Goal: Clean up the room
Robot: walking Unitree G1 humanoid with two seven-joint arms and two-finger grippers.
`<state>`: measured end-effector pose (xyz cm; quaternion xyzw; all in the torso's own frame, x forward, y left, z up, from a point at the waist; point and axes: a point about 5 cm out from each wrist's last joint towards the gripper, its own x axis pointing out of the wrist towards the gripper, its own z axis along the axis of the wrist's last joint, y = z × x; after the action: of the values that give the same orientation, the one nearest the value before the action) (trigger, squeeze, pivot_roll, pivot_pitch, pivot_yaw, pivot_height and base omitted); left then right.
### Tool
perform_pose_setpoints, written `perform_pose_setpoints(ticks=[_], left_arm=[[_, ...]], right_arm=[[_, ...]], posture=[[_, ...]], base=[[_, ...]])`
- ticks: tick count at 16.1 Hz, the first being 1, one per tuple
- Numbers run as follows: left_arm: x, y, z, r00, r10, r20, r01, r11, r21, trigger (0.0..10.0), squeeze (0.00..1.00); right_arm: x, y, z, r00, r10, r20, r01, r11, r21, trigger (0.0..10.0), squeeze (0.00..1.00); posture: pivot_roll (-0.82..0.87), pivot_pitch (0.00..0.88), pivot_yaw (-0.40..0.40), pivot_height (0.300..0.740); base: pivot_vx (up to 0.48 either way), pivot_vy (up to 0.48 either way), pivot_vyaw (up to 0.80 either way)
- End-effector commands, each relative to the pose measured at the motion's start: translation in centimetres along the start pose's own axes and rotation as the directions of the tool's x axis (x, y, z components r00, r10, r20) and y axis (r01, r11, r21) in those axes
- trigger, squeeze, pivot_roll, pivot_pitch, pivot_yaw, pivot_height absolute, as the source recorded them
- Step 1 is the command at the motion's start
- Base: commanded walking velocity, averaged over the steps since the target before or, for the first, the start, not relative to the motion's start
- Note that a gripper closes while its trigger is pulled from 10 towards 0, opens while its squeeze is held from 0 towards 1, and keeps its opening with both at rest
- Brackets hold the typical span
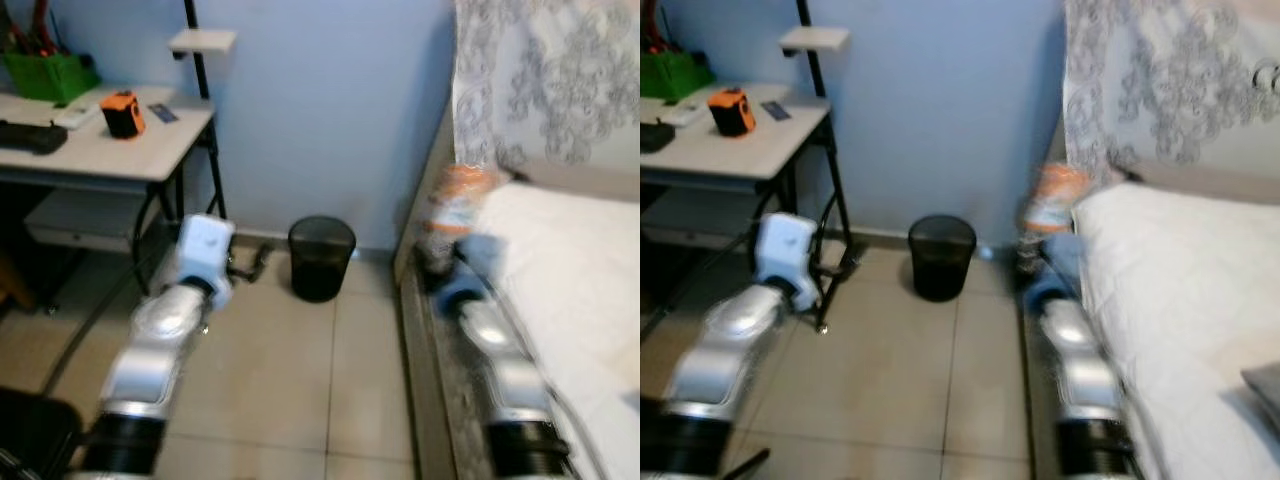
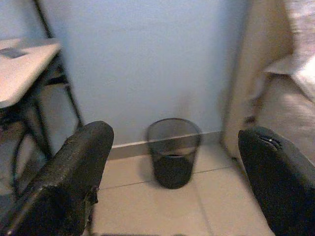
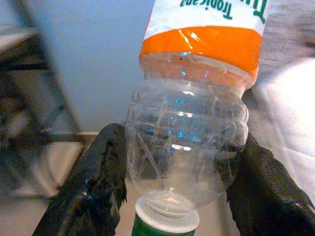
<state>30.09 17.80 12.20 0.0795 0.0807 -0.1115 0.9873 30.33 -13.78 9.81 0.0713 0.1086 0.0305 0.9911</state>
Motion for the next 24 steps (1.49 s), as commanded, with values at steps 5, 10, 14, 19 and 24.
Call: perform_pose_setpoints(ticks=[5,10,14,19,24], left_arm=[[0.31,-0.79,0.51,1.000,-0.027,0.011,0.027,1.000,0.003,10.0,0.00],[0.32,-0.83,0.52,1.000,-0.030,0.009,0.030,1.000,0.004,10.0,0.00],[0.28,-0.74,0.55,0.999,-0.031,0.008,0.031,0.999,0.006,10.0,0.00],[0.25,-0.74,0.57,1.000,-0.029,0.006,0.029,1.000,0.008,10.0,0.00],[0.20,-0.86,0.46,0.999,-0.036,0.003,0.036,0.999,0.010,10.0,0.00]], right_arm=[[-0.05,-1.43,0.54,0.998,-0.060,0.029,0.061,0.997,-0.043,10.0,0.00],[0.02,-1.54,0.44,0.998,-0.066,0.025,0.067,0.997,-0.036,10.0,0.00],[0.03,-1.50,0.37,0.997,-0.070,0.024,0.071,0.997,-0.033,10.0,0.00],[-0.01,-1.87,0.29,0.997,-0.080,0.023,0.081,0.996,-0.028,10.0,0.00],[-0.10,-1.81,-0.01,0.997,-0.081,0.016,0.081,0.996,-0.020,10.0,0.00]], posture=[[-0.04,0.000,-0.031,0.740],[-0.04,0.000,-0.032,0.740],[-0.04,0.000,-0.030,0.740],[-0.04,0.000,-0.033,0.740],[-0.04,0.000,-0.032,0.740]], base=[[0.337,0.000,0.32],[0.336,0.000,0.00],[0.337,0.000,0.00],[0.337,0.000,0.00],[0.337,0.000,0.00]])
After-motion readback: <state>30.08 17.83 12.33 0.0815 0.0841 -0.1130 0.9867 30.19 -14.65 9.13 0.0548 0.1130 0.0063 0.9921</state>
